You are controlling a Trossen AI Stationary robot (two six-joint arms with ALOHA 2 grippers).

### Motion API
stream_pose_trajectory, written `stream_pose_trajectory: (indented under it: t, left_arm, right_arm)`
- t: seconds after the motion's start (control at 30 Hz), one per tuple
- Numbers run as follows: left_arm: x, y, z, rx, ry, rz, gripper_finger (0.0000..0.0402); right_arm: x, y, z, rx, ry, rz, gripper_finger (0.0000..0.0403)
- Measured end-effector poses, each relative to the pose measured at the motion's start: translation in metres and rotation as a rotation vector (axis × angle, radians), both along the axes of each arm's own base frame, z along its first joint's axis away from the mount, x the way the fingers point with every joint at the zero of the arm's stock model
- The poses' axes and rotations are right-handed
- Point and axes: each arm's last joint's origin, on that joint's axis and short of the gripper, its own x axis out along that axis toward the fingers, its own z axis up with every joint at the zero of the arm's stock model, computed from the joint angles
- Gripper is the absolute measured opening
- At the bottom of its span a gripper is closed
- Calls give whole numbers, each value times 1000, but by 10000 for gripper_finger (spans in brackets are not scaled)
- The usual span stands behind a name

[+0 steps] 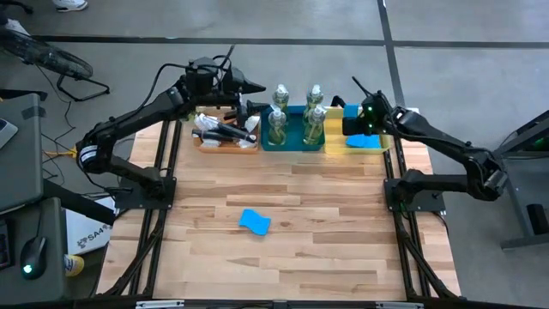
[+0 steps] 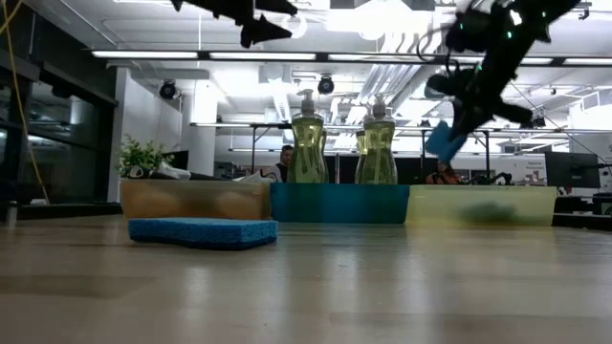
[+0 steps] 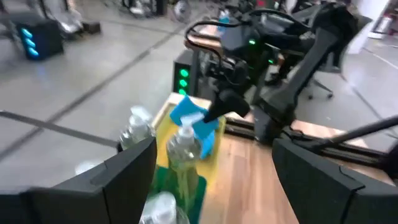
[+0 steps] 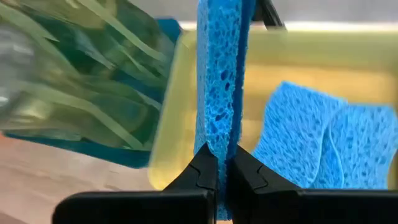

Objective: Pick & Place Kitchen Sink Supplies
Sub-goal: Put the blue sponge into the yellow bin

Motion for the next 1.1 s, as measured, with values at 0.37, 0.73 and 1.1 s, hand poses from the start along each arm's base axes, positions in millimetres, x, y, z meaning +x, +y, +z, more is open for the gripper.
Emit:
stream_pose_trajectory:
  t: [0.37, 0.73, 1.1]
  left_arm:
    - [-32, 16, 10, -10, -49, -108, 314]
    - [-68, 16, 29, 26, -105, -82, 314]
    - [-84, 0, 37, 24, -102, -83, 314]
  right_arm:
    - [-21, -18, -48, 168, -103, -49, 4]
    - [-12, -38, -72, 254, -71, -13, 5]
    - [-8, -42, -80, 290, -76, -14, 13]
